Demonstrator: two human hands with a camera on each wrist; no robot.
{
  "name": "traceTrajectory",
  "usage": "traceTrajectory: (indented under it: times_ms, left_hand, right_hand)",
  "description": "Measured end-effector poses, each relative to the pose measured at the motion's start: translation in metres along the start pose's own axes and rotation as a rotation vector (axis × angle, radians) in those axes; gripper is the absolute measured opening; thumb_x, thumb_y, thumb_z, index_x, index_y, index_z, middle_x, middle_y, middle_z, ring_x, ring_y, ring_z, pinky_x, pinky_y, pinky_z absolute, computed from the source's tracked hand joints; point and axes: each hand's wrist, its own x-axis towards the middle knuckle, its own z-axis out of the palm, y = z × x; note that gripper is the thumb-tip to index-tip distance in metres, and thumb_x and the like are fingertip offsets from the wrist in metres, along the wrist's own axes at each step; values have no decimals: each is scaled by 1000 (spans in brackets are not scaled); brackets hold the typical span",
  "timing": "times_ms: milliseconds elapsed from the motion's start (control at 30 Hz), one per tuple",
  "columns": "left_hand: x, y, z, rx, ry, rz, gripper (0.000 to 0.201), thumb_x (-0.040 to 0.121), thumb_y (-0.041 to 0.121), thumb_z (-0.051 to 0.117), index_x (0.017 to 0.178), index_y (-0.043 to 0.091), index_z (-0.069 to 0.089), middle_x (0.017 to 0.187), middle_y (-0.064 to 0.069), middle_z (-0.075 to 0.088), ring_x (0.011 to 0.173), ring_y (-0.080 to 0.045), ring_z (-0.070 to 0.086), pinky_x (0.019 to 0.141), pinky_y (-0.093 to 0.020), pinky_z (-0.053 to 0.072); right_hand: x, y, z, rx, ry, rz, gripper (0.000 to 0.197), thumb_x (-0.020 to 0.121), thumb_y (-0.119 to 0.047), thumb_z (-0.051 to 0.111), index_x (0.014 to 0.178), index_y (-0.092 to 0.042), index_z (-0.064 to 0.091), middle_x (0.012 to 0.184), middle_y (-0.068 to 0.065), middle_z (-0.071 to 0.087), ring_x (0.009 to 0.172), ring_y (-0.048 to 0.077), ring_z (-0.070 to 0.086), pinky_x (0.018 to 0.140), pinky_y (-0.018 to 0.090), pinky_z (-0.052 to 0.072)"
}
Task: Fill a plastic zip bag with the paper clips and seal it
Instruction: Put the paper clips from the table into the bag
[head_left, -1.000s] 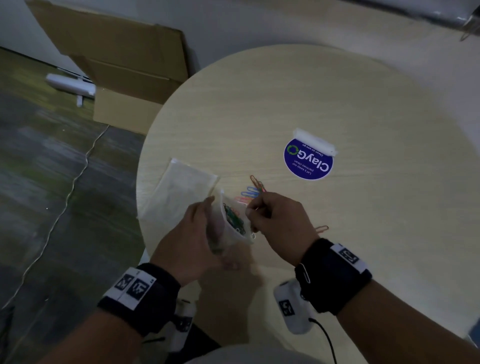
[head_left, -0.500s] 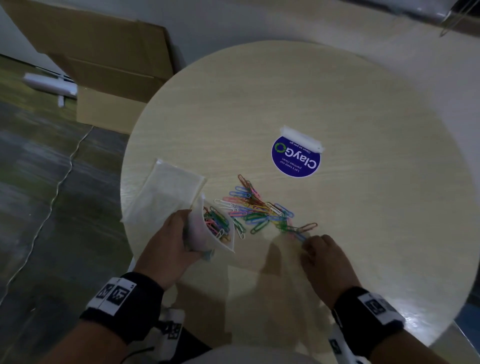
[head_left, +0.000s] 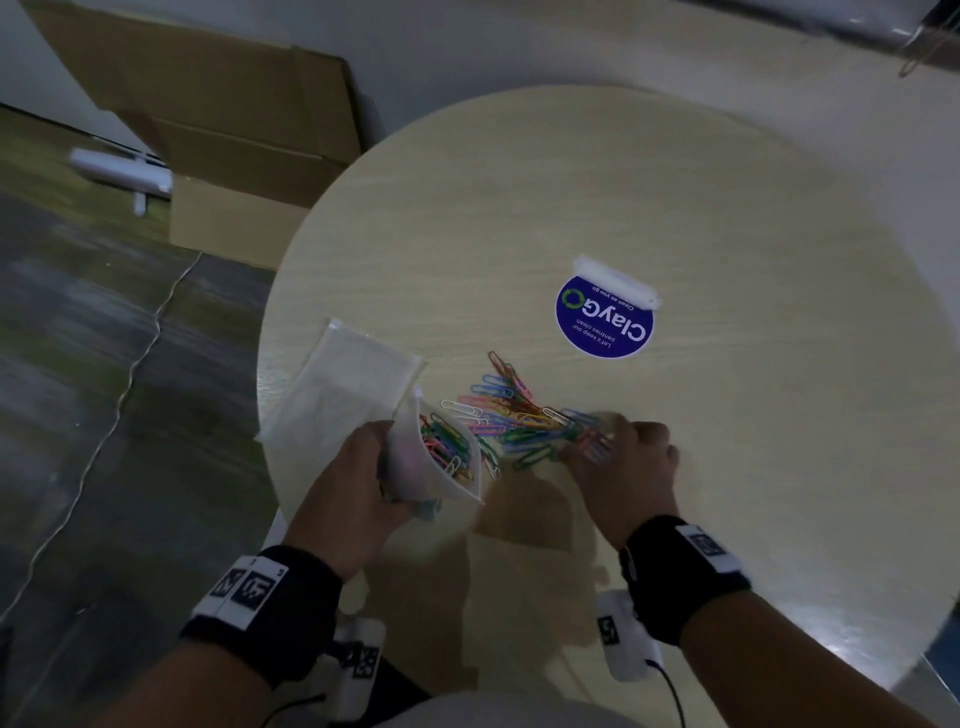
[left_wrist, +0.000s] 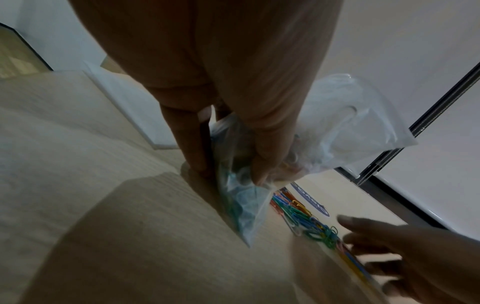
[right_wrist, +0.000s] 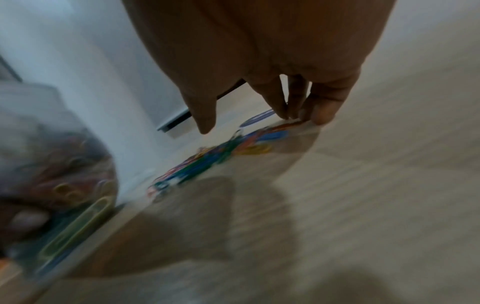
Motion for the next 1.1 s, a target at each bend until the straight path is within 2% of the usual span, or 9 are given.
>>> traceTrajectory:
  times_ms: [100, 167, 300, 400, 567, 700, 867, 1000, 1100]
  left_hand:
    - [0, 0, 0, -19, -13, -7, 75, 64, 26, 92, 125, 30, 48, 118, 4, 63, 105, -12, 64, 88, -44, 58]
    - [0, -1, 0, -23, -14, -4, 77, 63, 32, 92, 125, 33, 47, 117, 6, 63, 104, -11, 65, 87, -43, 58]
    - [-1, -1, -1, -32, -4, 8, 77, 61, 35, 90, 123, 39, 45, 116, 7, 63, 103, -10, 65, 86, -43, 58]
    - [0, 0, -1, -23, -4, 13, 77, 62, 30, 90, 123, 39, 44, 118, 6, 62, 104, -12, 65, 87, -44, 57]
    - [0, 1, -1, -13, -1, 16, 77, 61, 31, 90, 124, 34, 46, 117, 7, 62, 104, -12, 65, 87, -44, 57]
    - [1, 5, 0, 5, 0, 7, 75, 63, 29, 91, 123, 33, 46, 118, 5, 62, 104, -15, 65, 87, -46, 57]
    - [3, 10, 4, 15, 12, -25, 73, 64, 33, 90, 123, 32, 46, 120, 4, 62, 106, -19, 65, 88, -46, 56]
    - [5, 16, 7, 32, 28, -30, 70, 67, 28, 87, 124, 29, 46, 121, 1, 61, 107, -23, 64, 89, -45, 55]
    - [4, 23, 8, 61, 10, -22, 68, 70, 22, 85, 125, 25, 46, 124, -1, 59, 111, -25, 62, 92, -40, 52]
  right_hand:
    - [-2, -32, 12, -47, -57, -101, 80, 61, -73, 60, 122, -22, 52, 112, 11, 49, 101, 34, 45, 91, 42, 37]
    - [-2, -40, 16, -89, -96, -160, 85, 61, -74, 57, 128, -22, 46, 115, 9, 45, 99, 32, 42, 89, 41, 40]
    - [2, -39, 13, -136, -129, -253, 51, 79, -40, 64, 123, -18, 54, 115, 10, 47, 99, 32, 42, 90, 41, 42]
    - [7, -34, 9, -142, -142, -300, 32, 85, -28, 60, 114, -15, 60, 111, 11, 51, 98, 33, 45, 87, 41, 44]
    - [12, -31, 3, -118, -187, -346, 23, 89, -25, 56, 108, -15, 62, 101, 10, 58, 96, 31, 53, 79, 35, 43]
    - [13, -27, -11, -53, -210, -297, 23, 87, -27, 58, 106, -17, 66, 97, 11, 60, 92, 32, 57, 76, 36, 45]
    - [3, -31, -52, 97, -132, -291, 7, 82, -27, 67, 86, -22, 70, 82, 2, 65, 79, 23, 59, 68, 29, 41]
    - [-11, -59, -91, 156, -186, -448, 6, 79, -26, 71, 83, -22, 71, 75, -2, 65, 72, 16, 58, 70, 33, 44]
    - [-16, -84, -100, 30, -307, -548, 11, 81, -30, 66, 86, -21, 68, 83, 1, 67, 80, 20, 59, 72, 35, 44]
